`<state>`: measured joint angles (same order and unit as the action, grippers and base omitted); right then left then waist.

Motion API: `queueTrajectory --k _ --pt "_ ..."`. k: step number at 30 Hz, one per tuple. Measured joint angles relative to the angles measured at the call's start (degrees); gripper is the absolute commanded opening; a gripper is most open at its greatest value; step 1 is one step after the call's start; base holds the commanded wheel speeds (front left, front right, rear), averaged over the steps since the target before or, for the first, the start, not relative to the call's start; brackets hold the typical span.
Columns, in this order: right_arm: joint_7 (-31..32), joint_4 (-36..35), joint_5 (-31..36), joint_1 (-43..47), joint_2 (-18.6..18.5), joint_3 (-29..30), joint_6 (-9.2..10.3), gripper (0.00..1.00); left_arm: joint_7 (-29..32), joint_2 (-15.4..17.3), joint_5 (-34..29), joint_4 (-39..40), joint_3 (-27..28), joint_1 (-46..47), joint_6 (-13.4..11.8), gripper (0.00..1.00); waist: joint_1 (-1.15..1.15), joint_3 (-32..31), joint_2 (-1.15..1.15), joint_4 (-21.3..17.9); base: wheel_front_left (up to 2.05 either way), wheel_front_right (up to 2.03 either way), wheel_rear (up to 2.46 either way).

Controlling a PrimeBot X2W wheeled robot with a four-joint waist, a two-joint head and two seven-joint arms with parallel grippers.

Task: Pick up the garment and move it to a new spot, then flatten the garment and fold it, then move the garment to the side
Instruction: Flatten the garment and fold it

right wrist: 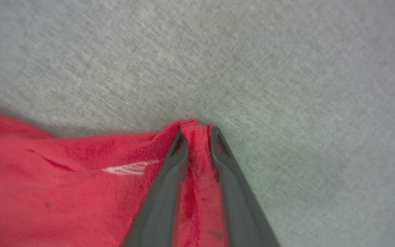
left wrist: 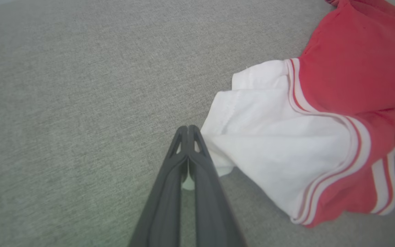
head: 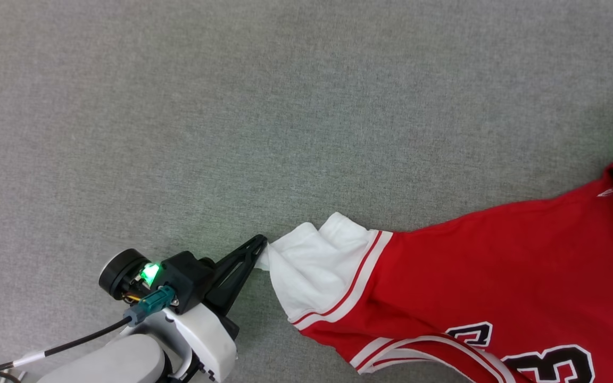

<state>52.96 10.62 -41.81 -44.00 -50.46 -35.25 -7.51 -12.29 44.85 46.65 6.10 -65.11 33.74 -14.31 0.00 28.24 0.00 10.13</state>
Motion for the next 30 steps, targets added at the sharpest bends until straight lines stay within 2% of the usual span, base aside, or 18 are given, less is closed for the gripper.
queueTrajectory --k 4,5,13,19,25,30 --pt "-6.1 -0.2 -0.7 -0.6 0.1 -1.4 0.01 0.0 -0.4 -0.5 0.5 -1.6 -0.3 0.0 1.0 0.0 0.01 -2.3 0.0 -0.3 0.0 0.0 0.0" --pt "-11.0 -1.6 -1.1 -1.2 -0.2 -1.7 0.0 0.0 -0.5 -0.2 0.6 -2.7 -0.5 -0.1 1.8 0.0 0.0 -4.8 0.0 -0.8 0.0 0.0 0.0" --pt "-21.9 -3.4 -1.4 -2.1 -0.8 -1.2 0.0 0.0 1.2 2.1 -0.3 -2.3 0.5 3.7 3.7 0.0 0.0 -12.3 0.0 -3.4 0.0 0.0 0.0" --pt "-26.9 -4.1 0.2 -5.1 -0.3 0.9 0.0 0.0 3.1 2.1 -1.5 -2.9 3.1 12.4 7.2 0.0 0.0 -15.2 0.0 -6.4 0.0 0.0 0.0" --pt "-30.3 -3.5 4.4 -11.1 2.4 4.3 0.0 0.0 5.4 0.9 -3.6 -6.0 6.2 24.6 11.5 0.0 0.0 -14.4 0.0 -8.3 0.0 0.0 0.0" --pt "-31.4 -1.8 8.2 -17.8 5.1 6.9 -0.01 0.0 6.3 -2.4 -4.2 -10.2 9.5 35.4 14.8 0.0 0.0 -11.7 0.0 -9.2 0.0 0.0 0.0"
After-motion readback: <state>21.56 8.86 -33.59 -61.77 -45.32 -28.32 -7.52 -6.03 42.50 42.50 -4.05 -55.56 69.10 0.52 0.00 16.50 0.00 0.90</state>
